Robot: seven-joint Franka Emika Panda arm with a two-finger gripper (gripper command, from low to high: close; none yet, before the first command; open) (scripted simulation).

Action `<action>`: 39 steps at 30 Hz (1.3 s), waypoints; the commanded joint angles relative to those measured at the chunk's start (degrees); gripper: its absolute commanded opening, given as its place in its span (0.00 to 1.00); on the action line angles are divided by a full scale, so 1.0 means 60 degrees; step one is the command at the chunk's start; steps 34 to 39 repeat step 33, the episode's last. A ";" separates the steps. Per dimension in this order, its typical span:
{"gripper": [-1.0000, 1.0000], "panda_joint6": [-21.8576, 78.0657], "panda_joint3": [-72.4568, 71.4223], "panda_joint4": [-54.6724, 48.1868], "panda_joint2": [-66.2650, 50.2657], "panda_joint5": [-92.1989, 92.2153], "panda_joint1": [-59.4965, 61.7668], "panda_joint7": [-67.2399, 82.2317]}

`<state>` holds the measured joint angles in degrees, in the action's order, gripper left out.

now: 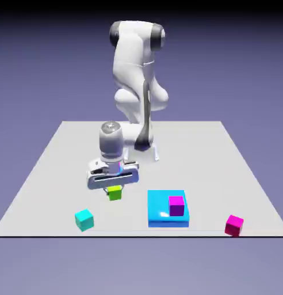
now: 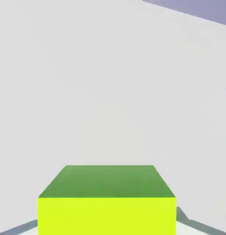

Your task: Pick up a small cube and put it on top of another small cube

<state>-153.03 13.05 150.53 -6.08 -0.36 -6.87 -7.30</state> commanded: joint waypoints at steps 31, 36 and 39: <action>1.00 0.2404 -0.1687 -0.6959 -0.4147 0.0046 -0.4879 0.2863; 1.00 0.2945 -0.1668 -0.6942 -0.3589 0.0024 -0.4904 0.2853; 1.00 0.2945 -0.1668 -0.6942 -0.3589 0.0024 -0.4904 0.2853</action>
